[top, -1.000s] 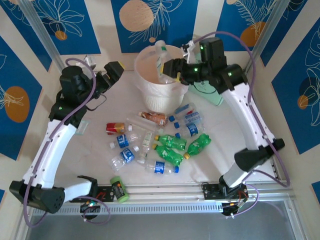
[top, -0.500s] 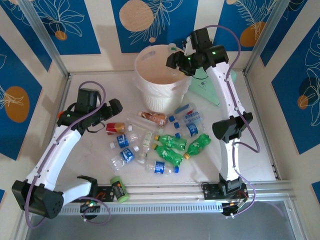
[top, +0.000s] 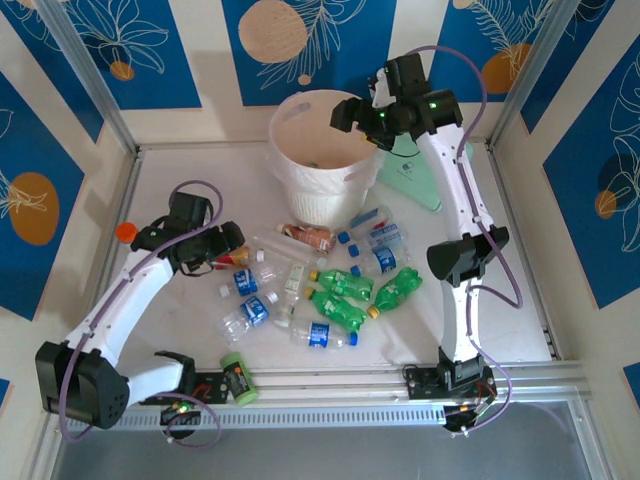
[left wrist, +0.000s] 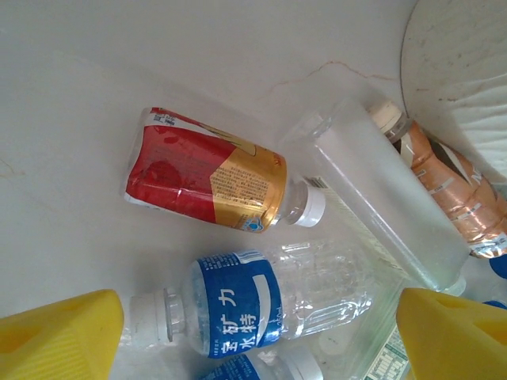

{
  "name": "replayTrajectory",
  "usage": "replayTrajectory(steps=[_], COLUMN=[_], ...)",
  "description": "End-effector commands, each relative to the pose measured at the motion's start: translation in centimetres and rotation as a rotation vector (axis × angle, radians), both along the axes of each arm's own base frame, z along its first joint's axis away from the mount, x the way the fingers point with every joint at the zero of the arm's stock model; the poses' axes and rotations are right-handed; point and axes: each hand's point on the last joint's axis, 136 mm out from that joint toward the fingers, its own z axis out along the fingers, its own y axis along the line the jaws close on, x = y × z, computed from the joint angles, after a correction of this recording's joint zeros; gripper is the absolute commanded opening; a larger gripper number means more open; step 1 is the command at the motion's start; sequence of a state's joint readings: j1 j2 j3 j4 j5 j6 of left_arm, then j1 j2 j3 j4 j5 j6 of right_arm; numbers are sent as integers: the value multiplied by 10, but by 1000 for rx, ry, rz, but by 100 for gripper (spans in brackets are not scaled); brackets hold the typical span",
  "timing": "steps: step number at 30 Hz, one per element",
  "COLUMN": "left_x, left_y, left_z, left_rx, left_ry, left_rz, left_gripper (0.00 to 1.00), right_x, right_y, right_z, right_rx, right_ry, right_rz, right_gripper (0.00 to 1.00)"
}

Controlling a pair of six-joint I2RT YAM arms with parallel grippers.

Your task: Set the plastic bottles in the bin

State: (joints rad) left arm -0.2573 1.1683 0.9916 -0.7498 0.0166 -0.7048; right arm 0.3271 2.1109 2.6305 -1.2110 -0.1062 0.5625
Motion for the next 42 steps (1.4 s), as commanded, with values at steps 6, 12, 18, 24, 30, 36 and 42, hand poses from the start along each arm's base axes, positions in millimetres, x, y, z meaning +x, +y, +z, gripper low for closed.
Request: replayTrajectory(steps=[6,12,18,24,30,36,42], left_x=[1,1,-2,-3,20,57,82], left_y=[7,9,13,14,-6,-35,-68], left_z=[-6,-17,-30,-40,-35,-26,-34], left_rx=[25,46,62,51,-40,-114,-124], left_ry=[17,46,79,98,70,45,74], left_rz=[17,20,38,71,46,8,-10], left_gripper=[87,85,84,84,75,72,73], right_x=[-42,-81,-130,-170,-184,-191,-196], right_y=[-19,-22,-33,-50,-73,-79,-79], right_z=[41,50,36,-1,-42,-82,-96], right_rx=[-64,-110,-113,-108,-89,-59,-59], right_ry=[-94,-137,-150,-100,-3,119,150], right_rz=[-16,-3,-6,-24,-122,-163,-169], right_gripper=[88,88,88,88,88,87,87])
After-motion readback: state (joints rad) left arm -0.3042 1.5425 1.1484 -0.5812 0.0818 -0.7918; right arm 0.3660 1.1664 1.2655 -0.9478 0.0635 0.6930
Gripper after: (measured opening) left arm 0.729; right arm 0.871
